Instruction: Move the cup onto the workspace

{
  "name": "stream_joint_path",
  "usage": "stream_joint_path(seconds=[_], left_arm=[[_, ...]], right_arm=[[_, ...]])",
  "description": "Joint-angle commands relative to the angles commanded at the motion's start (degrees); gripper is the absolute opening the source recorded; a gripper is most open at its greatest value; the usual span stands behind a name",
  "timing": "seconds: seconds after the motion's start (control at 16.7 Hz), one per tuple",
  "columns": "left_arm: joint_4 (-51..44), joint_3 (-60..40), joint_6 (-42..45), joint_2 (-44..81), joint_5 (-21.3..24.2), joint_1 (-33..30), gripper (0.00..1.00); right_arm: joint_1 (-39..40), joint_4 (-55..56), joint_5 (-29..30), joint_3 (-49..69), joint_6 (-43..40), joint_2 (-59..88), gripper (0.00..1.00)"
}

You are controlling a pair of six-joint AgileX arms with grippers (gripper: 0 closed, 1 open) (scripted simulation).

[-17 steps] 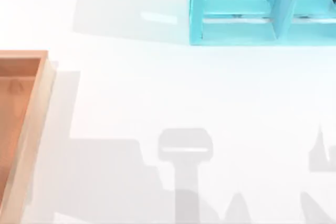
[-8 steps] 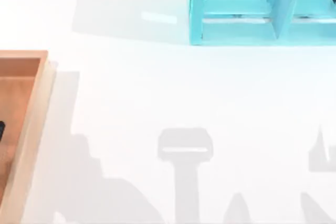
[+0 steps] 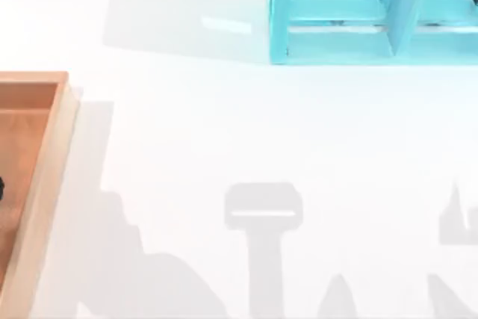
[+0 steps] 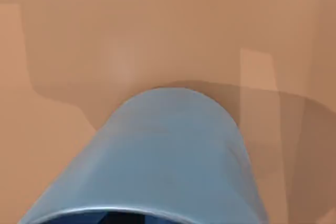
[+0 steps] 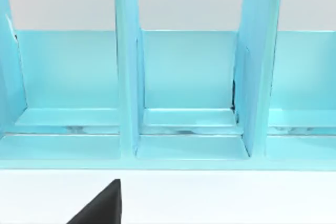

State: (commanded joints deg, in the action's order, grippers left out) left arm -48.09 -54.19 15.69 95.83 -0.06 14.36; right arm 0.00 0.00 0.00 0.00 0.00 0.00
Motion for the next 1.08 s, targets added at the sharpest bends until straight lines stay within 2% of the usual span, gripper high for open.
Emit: stream_joint_path(seconds=[0.54, 1.08], left_arm=[[0.0, 0.0, 0.0, 0.0, 0.0, 0.0, 0.02], [-0.02, -0.03, 0.01, -0.08, 0.03, -0.06, 0.0]], right_arm=[[0.0, 0.0, 0.0, 0.0, 0.0, 0.0, 1.0], [0.0, 0.0, 0.0, 0.0, 0.0, 0.0, 1.0]])
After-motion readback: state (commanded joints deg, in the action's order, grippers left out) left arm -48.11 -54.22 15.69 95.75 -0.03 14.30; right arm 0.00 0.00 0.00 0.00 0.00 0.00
